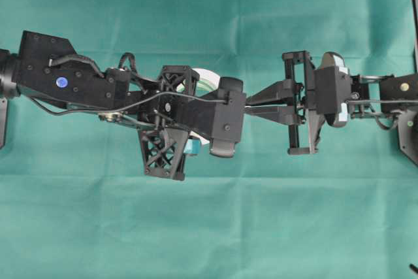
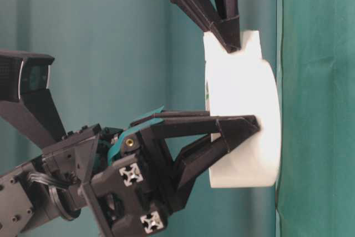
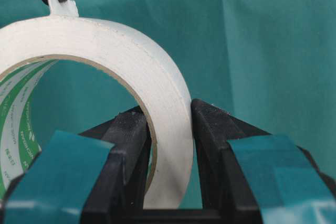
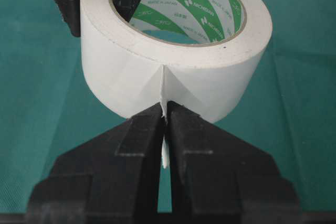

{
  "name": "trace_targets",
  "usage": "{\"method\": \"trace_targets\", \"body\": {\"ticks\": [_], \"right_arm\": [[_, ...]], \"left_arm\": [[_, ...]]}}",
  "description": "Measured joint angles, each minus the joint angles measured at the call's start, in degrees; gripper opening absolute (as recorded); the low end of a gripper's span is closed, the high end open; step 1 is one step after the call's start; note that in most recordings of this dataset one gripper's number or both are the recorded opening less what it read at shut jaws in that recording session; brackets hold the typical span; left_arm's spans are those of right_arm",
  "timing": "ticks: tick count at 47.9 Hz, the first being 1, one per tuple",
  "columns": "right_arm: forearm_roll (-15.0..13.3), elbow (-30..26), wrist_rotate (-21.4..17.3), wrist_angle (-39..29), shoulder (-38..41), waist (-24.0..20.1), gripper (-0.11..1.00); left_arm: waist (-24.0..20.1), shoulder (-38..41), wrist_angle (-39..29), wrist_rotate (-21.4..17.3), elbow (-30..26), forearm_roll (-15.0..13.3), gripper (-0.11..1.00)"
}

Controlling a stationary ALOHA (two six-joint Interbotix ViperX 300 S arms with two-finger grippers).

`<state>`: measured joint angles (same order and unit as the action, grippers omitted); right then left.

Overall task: Peel off the duct tape with your right arm.
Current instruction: 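Close the right gripper on the loose tape end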

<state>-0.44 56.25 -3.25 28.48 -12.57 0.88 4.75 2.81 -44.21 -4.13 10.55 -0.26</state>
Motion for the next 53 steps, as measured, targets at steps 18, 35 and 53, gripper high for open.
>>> {"method": "trace_targets", "body": {"ticks": [18, 35, 53], "right_arm": [[0.0, 0.0, -0.1, 1.4, 0.4, 0.1, -0.09], [0.1, 0.3, -0.1, 1.9, 0.5, 0.2, -0.09], [2.3, 0.3, 0.1, 2.5, 1.8, 2.0, -0.09]], "left_arm": [[0.0, 0.0, 0.0, -0.2, -0.1, 0.0, 0.21], [0.6, 0.0, 0.0, -0.1, -0.1, 0.1, 0.21], [1.8, -1.2, 0.3, -0.2, 1.2, 0.4, 0.21]]}}
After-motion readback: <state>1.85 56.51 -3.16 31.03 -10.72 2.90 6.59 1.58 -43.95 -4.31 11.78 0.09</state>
